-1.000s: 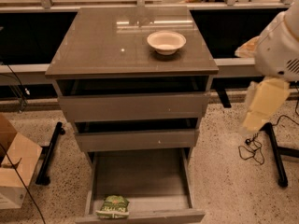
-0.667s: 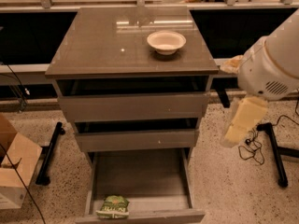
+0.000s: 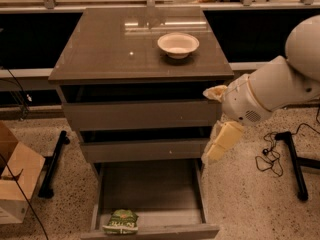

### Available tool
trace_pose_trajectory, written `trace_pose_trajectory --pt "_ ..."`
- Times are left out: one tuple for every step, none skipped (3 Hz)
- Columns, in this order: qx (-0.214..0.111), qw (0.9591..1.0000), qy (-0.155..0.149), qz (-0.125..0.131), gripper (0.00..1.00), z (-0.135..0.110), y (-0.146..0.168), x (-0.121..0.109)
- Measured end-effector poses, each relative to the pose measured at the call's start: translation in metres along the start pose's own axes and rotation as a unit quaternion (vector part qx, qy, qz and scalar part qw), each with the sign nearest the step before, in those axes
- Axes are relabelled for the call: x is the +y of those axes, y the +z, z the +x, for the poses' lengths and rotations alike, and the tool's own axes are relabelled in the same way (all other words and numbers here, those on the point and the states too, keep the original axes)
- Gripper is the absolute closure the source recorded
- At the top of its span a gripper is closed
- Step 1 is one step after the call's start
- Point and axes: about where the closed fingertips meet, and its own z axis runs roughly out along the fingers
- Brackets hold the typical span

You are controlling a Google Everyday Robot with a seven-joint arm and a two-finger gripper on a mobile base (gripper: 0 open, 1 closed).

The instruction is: Pick green jalapeno chip bag from bottom drawer and place on counter

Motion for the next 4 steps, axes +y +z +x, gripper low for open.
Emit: trace_pose_trajectory --pt "-0.009 0.9998 0.005 -0.016 0.0 0.007 0.014 -0.001" --pt "-0.018 0.9993 0.031 -0.01 0.0 0.022 0.031 0.0" --pt "-0.074 0.9949 0.069 -0.002 0.0 0.051 0.079 -0.007" --pt "-0.138 0.9862 0.09 -0.007 0.0 0.075 0.125 -0.022"
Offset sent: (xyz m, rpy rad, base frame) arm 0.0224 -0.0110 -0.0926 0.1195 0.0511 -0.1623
